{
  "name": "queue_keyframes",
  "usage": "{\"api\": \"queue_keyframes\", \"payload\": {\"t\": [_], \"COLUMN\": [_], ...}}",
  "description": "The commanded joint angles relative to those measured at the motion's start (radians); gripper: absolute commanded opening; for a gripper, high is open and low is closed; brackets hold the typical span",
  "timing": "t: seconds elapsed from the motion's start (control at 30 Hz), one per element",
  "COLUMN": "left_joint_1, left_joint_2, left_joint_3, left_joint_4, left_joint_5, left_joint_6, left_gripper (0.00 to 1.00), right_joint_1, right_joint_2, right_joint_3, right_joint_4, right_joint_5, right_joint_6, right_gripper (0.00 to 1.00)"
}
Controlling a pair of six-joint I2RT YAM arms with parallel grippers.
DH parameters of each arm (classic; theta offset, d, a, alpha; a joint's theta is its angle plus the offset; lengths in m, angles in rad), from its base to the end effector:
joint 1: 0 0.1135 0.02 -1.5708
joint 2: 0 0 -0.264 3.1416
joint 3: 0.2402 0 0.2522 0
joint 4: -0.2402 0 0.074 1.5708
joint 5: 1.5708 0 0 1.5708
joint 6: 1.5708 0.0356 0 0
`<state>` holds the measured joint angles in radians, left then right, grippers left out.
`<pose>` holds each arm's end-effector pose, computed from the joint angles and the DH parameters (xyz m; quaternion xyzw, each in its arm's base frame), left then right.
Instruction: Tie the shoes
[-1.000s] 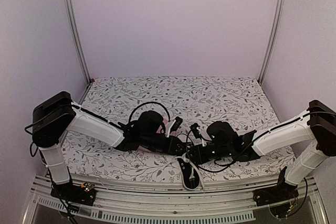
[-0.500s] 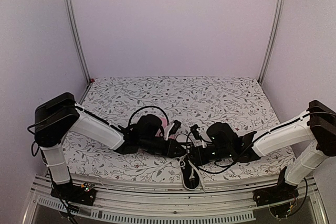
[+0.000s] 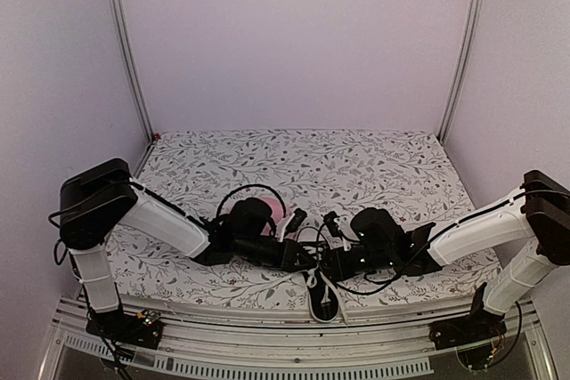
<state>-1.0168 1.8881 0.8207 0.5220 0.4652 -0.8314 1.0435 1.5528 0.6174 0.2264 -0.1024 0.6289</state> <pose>0.1777 -0.3176 0.1238 0.1911 0.8338 -0.5020 0.1273 0.1438 0.2541 0.1447 -0.2077 0.8836 0.3407 0.2451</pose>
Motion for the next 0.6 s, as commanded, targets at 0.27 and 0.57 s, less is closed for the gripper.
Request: {"api": "queue_keyframes", "payload": {"t": [0.27,0.57], "left_joint_1": [-0.012,-0.011], "left_joint_2": [0.039,0.068], "left_joint_3": [0.011,0.021], "left_joint_4": [0.08,0.108], "left_joint_5": [0.029,0.049], "left_joint_6": [0.015,0.005], "left_gripper": [0.07,0.0], "right_joint_1": [0.002,0.002], "right_joint_2": [-0.023,-0.034], "right_joint_3": [0.001,-0.007], "right_joint_4": [0.031,0.047], "right_joint_5": [0.007,-0.003], "right_joint_6": [-0.01,-0.016], "right_gripper": [0.02,0.02]}}
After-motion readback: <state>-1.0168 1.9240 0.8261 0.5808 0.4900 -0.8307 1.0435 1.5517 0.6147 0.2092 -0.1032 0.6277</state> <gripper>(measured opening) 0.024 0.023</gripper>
